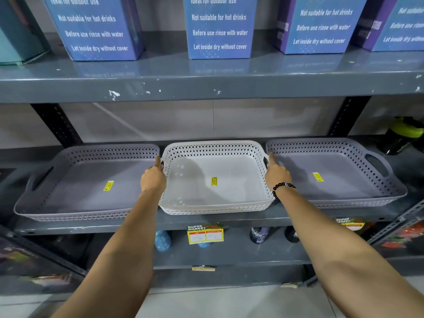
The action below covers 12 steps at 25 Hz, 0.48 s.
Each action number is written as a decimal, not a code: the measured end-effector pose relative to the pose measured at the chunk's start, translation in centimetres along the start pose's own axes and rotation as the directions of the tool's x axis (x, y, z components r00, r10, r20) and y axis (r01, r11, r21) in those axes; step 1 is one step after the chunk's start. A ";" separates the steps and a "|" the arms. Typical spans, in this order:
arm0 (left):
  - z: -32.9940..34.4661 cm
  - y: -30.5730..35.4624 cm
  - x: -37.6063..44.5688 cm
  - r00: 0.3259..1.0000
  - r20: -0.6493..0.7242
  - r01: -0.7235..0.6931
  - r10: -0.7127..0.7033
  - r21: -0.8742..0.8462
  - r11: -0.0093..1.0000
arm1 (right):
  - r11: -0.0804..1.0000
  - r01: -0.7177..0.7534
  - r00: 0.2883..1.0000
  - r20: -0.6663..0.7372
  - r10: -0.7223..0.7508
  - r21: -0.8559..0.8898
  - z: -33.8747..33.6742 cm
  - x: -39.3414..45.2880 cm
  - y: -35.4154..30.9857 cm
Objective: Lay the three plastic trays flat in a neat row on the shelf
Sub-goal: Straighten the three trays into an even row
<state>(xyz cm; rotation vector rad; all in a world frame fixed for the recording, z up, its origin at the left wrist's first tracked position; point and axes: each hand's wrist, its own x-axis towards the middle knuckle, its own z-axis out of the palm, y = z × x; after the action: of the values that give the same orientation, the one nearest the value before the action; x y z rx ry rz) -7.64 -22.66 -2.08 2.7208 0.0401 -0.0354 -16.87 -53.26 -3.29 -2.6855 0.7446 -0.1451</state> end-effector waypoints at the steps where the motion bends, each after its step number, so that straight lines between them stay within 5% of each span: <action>1: -0.1 0.1 -0.1 1.000 0.003 -0.004 0.004 0.002 1.000 | 1.000 0.012 1.000 -0.001 -0.012 -0.018 0.0 0.0 0.1; 12: 0.0 0.1 -0.2 0.999 0.012 -0.048 0.047 0.020 0.999 | 0.995 0.053 0.999 0.019 -0.051 -0.084 0.4 0.7 0.6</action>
<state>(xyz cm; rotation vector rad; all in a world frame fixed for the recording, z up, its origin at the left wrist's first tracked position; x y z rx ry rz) -7.80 -22.79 -2.01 2.7402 -0.0282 -0.0373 -16.49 -53.91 -3.88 -2.7839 0.6909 -0.1066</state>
